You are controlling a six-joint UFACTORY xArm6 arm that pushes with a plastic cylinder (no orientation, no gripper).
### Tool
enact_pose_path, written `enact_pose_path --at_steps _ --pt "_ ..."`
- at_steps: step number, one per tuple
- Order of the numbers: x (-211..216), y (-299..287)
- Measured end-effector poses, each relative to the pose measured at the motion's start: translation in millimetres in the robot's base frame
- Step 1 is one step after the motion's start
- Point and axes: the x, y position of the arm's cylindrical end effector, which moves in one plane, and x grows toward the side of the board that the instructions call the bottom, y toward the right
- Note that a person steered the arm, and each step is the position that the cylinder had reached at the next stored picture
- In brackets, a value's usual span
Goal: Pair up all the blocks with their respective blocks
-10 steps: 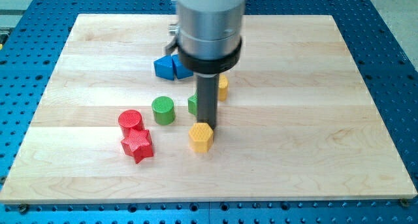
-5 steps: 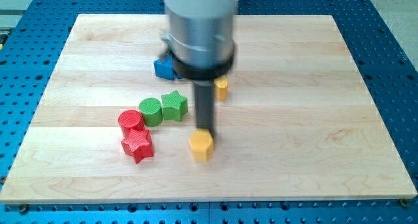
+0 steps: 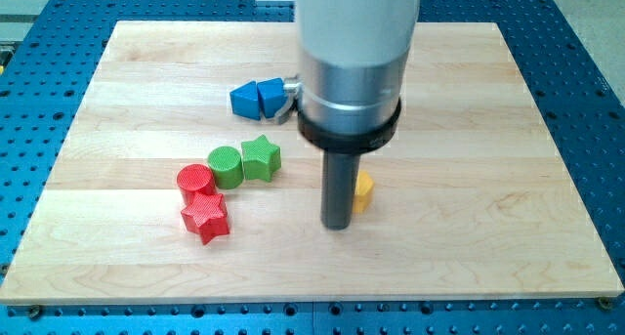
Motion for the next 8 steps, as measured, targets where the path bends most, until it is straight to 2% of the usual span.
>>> enact_pose_path --at_steps 1,2,3,4,6,7,8 --pt "66.0 7.7" --pt "13.9 31.6" --pt "-36.5 12.7" --pt "5.0 15.4" --pt "-86.1 6.6" --pt "-72.5 79.0" --pt "-142.5 108.2"
